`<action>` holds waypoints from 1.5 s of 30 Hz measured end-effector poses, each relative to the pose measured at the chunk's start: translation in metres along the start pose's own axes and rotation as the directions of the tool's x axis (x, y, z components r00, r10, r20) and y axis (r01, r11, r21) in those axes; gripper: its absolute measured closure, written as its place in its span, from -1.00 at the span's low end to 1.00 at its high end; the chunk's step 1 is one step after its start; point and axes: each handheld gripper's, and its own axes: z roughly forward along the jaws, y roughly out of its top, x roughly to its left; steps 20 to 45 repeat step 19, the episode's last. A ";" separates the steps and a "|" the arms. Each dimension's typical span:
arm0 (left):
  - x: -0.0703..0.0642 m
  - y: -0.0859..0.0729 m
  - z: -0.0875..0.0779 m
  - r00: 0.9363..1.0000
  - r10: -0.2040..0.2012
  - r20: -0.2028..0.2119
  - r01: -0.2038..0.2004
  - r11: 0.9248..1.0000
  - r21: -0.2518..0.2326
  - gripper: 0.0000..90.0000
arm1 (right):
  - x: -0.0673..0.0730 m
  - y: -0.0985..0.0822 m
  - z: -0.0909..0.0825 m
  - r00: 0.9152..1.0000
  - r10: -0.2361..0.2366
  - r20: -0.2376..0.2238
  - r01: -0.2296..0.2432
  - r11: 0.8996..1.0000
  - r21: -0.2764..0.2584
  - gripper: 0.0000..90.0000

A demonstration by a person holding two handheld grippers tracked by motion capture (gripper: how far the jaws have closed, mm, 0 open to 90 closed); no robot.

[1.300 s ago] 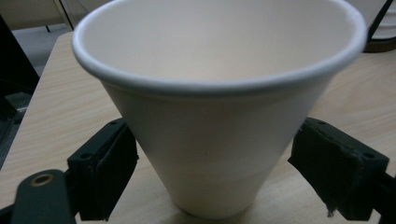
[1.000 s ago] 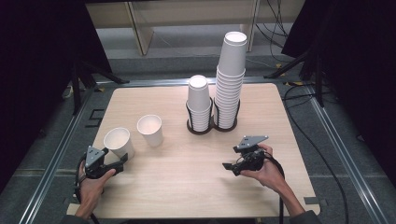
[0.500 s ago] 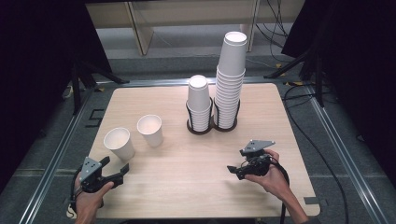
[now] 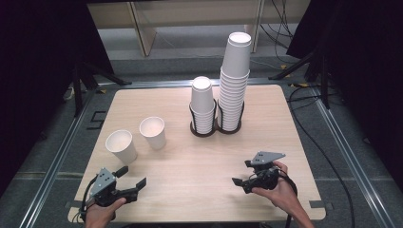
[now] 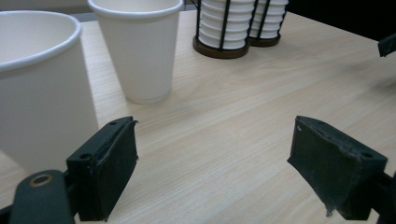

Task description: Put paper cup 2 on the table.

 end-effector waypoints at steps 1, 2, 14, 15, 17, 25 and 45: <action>-0.001 0.000 0.000 1.000 0.011 0.007 -0.011 1.000 0.005 -0.68 | 0.002 -0.001 -0.001 1.000 -0.001 -0.003 0.001 1.000 -0.001 -0.65; -0.002 0.000 0.001 1.000 0.017 0.017 -0.017 1.000 0.006 -0.68 | 0.003 -0.002 -0.001 1.000 -0.019 -0.008 0.019 1.000 -0.004 -0.65; -0.007 0.000 0.005 0.996 0.056 0.071 -0.058 0.998 0.024 -0.68 | 0.018 -0.018 0.005 0.996 -0.069 -0.062 0.073 0.996 0.057 -0.65; -0.008 0.001 0.005 0.996 0.058 0.067 -0.060 0.998 0.030 -0.68 | 0.018 -0.018 0.006 0.995 -0.071 -0.067 0.075 0.995 0.062 -0.65; -0.008 0.000 0.006 0.996 0.055 0.075 -0.056 0.998 0.014 -0.68 | 0.018 -0.018 0.007 0.995 -0.084 -0.057 0.087 0.994 0.065 -0.65; -0.007 0.001 0.005 0.996 0.056 0.072 -0.057 0.998 0.019 -0.68 | 0.019 -0.018 0.008 0.995 -0.079 -0.063 0.083 0.994 0.071 -0.65; -0.007 0.001 0.005 0.996 0.056 0.072 -0.057 0.998 0.019 -0.68 | 0.019 -0.018 0.008 0.995 -0.079 -0.063 0.083 0.994 0.071 -0.65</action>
